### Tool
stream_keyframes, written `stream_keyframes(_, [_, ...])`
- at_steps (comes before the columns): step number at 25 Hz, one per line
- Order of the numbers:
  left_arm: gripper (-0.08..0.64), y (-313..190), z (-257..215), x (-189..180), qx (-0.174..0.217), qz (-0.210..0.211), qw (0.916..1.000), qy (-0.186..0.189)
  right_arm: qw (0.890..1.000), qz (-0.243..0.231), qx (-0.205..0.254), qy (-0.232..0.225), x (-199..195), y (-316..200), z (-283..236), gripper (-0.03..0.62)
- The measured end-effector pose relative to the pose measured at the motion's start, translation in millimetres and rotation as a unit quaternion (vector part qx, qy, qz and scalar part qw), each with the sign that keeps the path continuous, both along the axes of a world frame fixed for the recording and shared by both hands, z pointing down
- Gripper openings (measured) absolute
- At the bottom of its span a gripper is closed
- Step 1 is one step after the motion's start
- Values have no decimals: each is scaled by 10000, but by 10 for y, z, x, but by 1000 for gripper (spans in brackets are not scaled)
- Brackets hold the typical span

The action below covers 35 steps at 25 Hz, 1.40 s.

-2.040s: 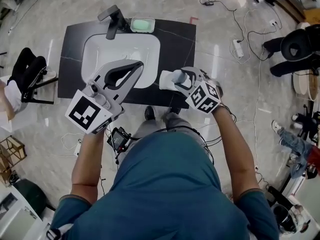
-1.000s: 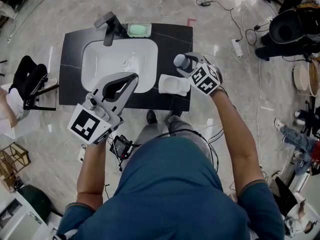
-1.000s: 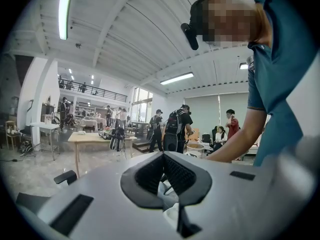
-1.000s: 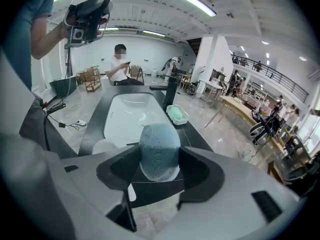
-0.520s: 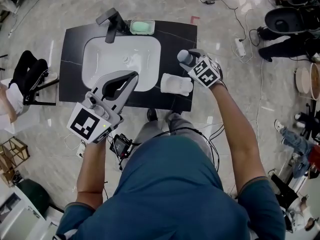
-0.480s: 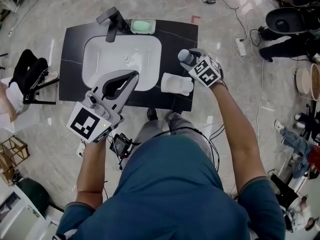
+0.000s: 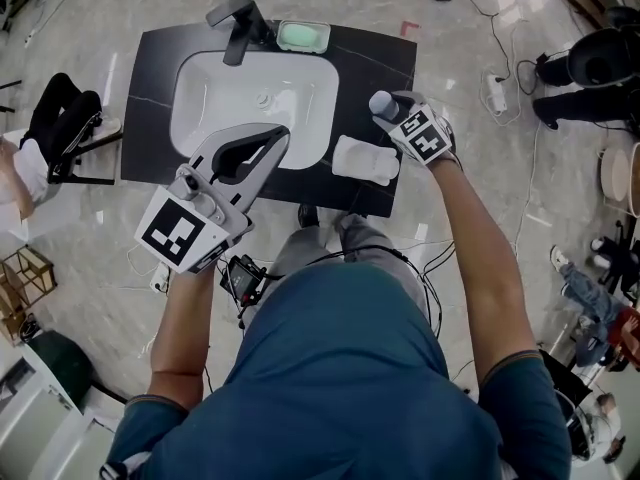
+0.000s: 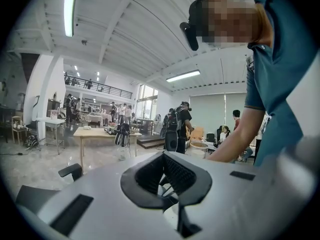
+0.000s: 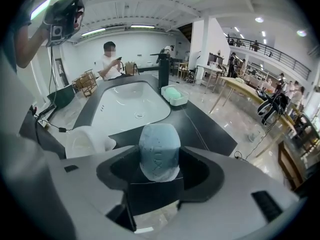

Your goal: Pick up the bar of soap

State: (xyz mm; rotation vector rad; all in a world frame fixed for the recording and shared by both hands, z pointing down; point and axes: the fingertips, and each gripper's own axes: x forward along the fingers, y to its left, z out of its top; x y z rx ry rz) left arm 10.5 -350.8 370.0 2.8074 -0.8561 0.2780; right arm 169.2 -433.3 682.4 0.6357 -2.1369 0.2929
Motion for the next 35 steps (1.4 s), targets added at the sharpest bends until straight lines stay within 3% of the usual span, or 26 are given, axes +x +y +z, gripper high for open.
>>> stream_keyframes(23, [3, -154, 57, 9, 38, -79, 9999, 84, 9995, 40, -306, -81, -9, 4, 248, 259])
stream_keyframes(29, [3, -116, 104, 10, -140, -56, 9999, -24, 9994, 26, -330, -96, -40, -19, 271, 259])
stream_keyframes(35, [3, -139, 90, 10, -11, -70, 10000, 51, 9994, -33, -342, -43, -85, -62, 344, 261])
